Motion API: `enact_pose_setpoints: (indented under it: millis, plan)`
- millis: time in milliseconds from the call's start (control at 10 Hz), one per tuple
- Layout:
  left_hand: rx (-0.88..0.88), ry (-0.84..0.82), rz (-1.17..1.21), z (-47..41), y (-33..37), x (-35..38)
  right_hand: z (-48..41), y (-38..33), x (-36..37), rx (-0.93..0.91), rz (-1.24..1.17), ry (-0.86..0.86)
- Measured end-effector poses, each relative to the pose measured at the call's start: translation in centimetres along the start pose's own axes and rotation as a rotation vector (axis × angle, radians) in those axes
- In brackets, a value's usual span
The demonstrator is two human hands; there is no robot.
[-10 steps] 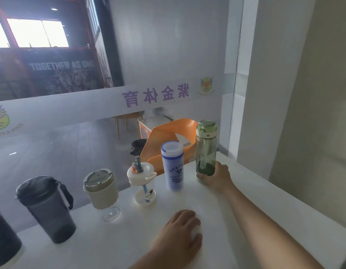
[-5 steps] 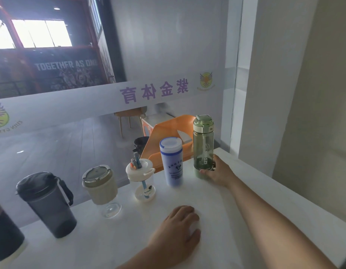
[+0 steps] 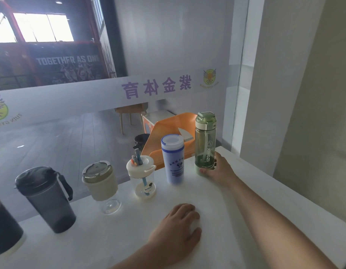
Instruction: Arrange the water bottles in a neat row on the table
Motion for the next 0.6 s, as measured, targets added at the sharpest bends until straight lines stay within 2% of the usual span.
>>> enact_pose_setpoints:
  millis: [100, 400, 500, 600]
  plan:
    - [-0.001, 0.005, -0.001, -0.1, -0.1, 0.0, 0.2, -0.1, -0.2, 0.005, 0.006, 0.068]
    - [-0.029, -0.055, 0.006, 0.1, -0.3, 0.4, 2.1, -0.5, -0.3, 0.088, 0.037, 0.050]
    - [-0.021, -0.045, 0.011, 0.2, -0.2, 0.0, 4.9, -1.7, -0.8, 0.135, 0.060, 0.122]
    - [-0.077, -0.035, 0.024, 1.2, 0.0, -0.5, 9.5, -4.4, -0.3, 0.146, 0.079, 0.115]
Point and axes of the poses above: each hand's wrist, its own z-axis away from the middle knuckle, its own x-axis out of the palm, y = z × x, the point moved 10 cm from there along -z, towards the middle knuckle, and after that the axes turned 5 degrees about -z, right-handed, at the moved point
